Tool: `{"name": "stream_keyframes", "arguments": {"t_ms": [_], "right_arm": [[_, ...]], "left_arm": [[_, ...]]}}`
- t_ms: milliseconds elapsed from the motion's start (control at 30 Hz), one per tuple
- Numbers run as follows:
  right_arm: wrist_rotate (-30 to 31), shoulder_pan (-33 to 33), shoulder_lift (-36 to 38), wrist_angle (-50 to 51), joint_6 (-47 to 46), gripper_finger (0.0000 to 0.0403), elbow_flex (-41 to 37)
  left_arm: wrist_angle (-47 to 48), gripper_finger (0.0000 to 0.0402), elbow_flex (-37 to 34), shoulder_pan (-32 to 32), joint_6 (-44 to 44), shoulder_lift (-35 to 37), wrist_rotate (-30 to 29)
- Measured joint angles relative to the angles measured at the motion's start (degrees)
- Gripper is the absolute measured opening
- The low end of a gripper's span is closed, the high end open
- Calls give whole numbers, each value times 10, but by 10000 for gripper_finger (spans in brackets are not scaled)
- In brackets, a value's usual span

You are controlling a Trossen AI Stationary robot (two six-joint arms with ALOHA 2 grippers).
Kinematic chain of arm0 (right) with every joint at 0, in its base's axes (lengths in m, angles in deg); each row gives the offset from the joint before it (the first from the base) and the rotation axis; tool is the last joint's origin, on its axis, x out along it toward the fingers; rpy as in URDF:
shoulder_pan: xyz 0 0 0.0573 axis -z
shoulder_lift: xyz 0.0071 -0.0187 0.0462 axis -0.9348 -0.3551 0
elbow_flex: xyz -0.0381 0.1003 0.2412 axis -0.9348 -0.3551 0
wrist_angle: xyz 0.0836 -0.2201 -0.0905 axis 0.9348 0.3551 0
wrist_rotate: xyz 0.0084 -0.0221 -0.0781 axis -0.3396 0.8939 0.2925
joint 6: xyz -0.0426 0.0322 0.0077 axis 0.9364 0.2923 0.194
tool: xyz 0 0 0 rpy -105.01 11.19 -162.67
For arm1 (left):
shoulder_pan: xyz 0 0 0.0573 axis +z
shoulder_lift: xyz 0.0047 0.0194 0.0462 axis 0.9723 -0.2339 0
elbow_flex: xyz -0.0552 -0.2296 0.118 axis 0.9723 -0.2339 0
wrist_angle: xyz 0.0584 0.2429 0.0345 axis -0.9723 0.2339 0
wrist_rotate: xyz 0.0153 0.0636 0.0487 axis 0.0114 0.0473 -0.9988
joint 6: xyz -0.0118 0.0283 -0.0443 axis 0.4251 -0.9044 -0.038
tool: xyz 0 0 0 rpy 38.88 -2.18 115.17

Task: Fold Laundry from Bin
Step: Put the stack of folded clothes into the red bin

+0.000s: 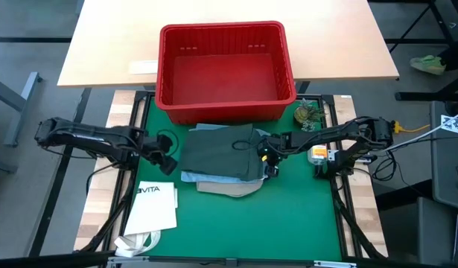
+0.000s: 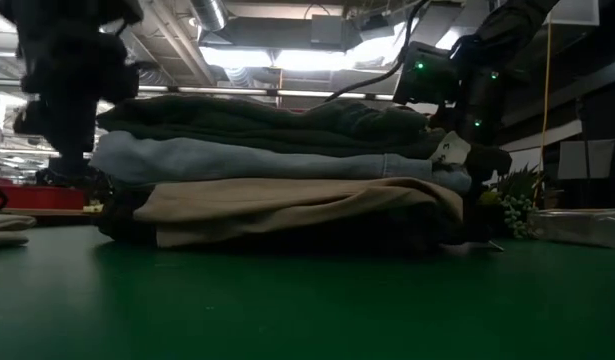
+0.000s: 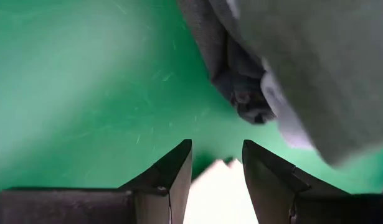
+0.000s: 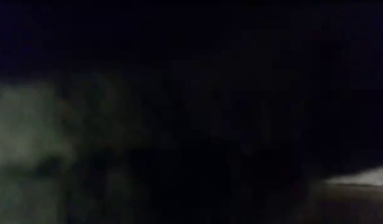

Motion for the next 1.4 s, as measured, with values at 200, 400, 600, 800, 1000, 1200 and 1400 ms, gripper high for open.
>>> {"name": "stream_keyframes", "arguments": {"t_ms": [200, 400, 600, 800, 1000, 1200, 1400], "right_arm": [[-9, 0, 0, -2, 0, 7, 0], [-10, 0, 0, -4, 0, 7, 0], [-10, 0, 0, -4, 0, 7, 0], [-15, 0, 0, -5, -1, 7, 0], [-15, 0, 1, -6, -1, 7, 0], [-15, 0, 1, -6, -1, 7, 0], [-23, 0, 1, -8, -1, 7, 0]], "left_arm": [[-161, 135, -103, 0, 28, -2, -32], [-285, 135, -171, 0, 35, -2, -64], [-304, 135, -183, 0, 32, -2, -121], [-317, 135, -183, 0, 1, -5, -144], [-330, 135, -183, 0, 1, -23, -141], [-399, 135, -183, 0, 10, -81, -123], [-453, 135, -183, 10, 18, -149, -118]]}}
